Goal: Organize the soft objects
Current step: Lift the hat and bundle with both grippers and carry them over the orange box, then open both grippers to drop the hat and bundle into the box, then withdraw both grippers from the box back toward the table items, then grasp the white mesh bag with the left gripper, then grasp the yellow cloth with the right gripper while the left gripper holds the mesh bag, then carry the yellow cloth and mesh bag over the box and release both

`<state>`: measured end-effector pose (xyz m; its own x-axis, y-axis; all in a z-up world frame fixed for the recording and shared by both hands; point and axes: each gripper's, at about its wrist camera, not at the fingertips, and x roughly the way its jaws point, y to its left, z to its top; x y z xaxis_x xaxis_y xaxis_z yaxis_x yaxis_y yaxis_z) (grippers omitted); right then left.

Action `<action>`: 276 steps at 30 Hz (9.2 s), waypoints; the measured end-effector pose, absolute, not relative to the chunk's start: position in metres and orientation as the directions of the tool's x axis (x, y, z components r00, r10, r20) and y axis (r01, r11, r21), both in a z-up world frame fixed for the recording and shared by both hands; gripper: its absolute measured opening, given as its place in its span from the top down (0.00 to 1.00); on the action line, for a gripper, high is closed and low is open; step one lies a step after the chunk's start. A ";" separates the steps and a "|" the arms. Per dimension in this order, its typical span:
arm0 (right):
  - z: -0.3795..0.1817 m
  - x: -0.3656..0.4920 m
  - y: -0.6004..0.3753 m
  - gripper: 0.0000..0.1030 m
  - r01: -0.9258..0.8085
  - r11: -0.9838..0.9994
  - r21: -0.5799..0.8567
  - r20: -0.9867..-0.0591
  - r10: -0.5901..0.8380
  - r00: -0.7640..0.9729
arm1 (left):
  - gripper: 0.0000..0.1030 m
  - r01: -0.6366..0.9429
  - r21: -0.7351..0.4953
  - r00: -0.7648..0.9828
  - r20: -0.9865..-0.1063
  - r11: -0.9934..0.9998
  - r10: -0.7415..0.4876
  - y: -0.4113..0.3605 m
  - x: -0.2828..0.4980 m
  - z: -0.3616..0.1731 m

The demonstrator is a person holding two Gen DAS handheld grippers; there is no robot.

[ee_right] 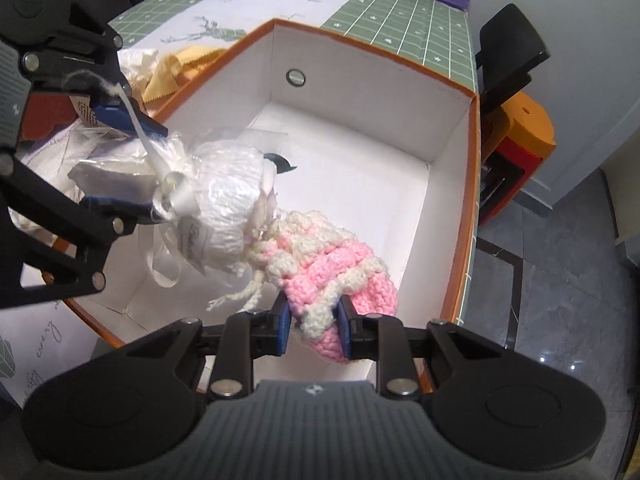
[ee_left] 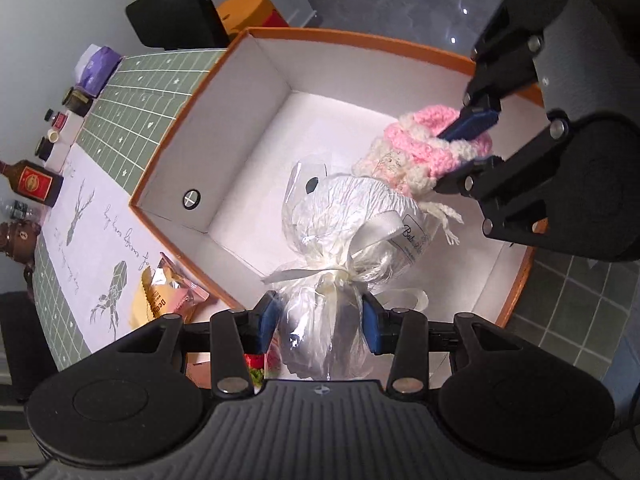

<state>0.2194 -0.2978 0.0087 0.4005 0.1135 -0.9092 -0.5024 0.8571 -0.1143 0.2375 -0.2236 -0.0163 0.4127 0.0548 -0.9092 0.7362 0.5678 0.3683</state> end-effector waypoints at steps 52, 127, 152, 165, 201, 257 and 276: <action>0.071 0.183 -0.183 0.41 -0.551 0.801 -0.232 -0.886 0.061 0.461 | 0.24 0.497 0.187 0.500 -0.860 0.847 -0.103 -0.086 0.185 0.038; -0.071 0.139 -0.085 0.80 -0.540 0.832 0.126 -0.674 0.472 0.568 | 0.47 -0.026 -0.269 0.497 -0.839 0.963 -0.221 0.042 0.183 -0.055; -0.030 0.157 -0.097 0.80 -0.630 0.776 0.012 -0.744 0.428 0.513 | 0.98 -0.002 -0.180 0.528 -0.836 0.984 -0.152 0.040 0.180 -0.044; 0.015 0.251 -0.086 0.80 -0.711 0.683 -0.166 -0.773 0.357 0.524 | 0.97 0.112 -0.121 0.401 -0.902 0.986 -0.156 0.028 0.203 -0.042; 0.000 0.337 -0.047 1.00 -0.715 0.662 -0.227 -0.799 0.293 0.525 | 0.97 0.151 -0.085 0.364 -0.921 0.985 -0.136 0.024 0.226 -0.037; 0.067 0.219 -0.267 1.00 -0.482 0.817 -0.317 -0.728 0.116 0.676 | 0.98 0.422 -0.020 0.517 -0.816 0.907 -0.259 -0.153 0.218 0.056; -0.008 0.259 -0.286 1.00 -0.540 0.821 -0.185 -0.856 0.135 0.499 | 0.93 0.442 0.060 0.350 -0.930 0.895 -0.110 -0.199 0.267 -0.019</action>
<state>0.2591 -0.2857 -0.0084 0.4989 0.1352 -0.8561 -0.5402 0.8209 -0.1852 0.2667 -0.1989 -0.0192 0.3499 -0.1103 -0.9302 0.4415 0.8953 0.0599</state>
